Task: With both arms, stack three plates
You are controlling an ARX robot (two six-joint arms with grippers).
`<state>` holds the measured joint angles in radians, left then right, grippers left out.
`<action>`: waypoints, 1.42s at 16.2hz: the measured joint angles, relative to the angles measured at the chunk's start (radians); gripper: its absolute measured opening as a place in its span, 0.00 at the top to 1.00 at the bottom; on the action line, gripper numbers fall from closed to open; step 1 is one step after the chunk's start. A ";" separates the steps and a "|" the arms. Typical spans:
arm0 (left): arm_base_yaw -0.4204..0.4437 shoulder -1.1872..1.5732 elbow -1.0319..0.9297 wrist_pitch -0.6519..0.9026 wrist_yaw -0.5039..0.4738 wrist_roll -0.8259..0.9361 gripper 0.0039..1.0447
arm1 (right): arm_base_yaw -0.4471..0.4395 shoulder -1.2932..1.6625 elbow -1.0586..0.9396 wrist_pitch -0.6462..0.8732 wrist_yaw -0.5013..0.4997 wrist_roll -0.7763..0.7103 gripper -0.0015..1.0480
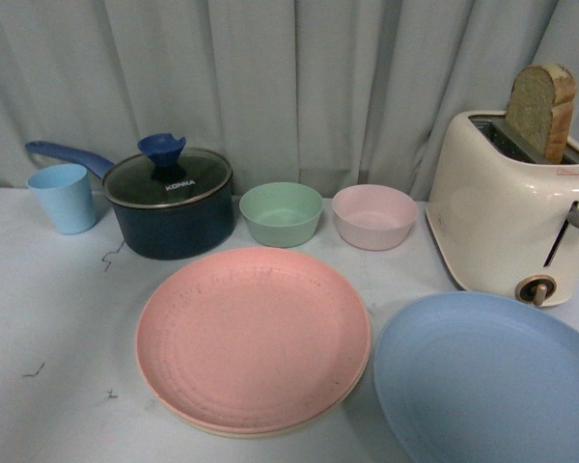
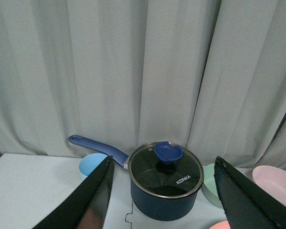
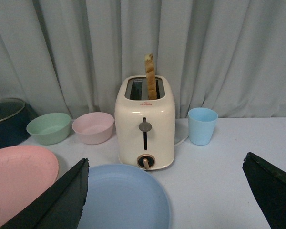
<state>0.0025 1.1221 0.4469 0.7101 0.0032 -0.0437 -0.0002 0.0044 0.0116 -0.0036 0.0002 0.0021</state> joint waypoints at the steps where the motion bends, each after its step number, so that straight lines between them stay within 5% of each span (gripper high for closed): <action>1: 0.000 -0.028 -0.040 0.010 -0.001 0.010 0.51 | 0.000 0.000 0.000 0.000 0.000 0.000 0.06; 6: -0.001 -0.171 -0.219 0.017 -0.001 0.025 0.99 | 0.000 0.000 0.000 0.000 0.000 0.000 0.06; 18: -0.001 -0.542 -0.425 -0.122 -0.002 0.029 0.99 | 0.000 0.000 0.000 0.000 0.000 0.000 0.06; 23: -0.001 -0.719 -0.436 -0.311 -0.004 0.029 0.99 | 0.000 0.000 0.000 0.000 0.000 0.000 0.06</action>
<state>0.0013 0.4034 0.0109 0.3996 -0.0006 -0.0147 -0.0002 0.0044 0.0116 -0.0036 -0.0002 0.0017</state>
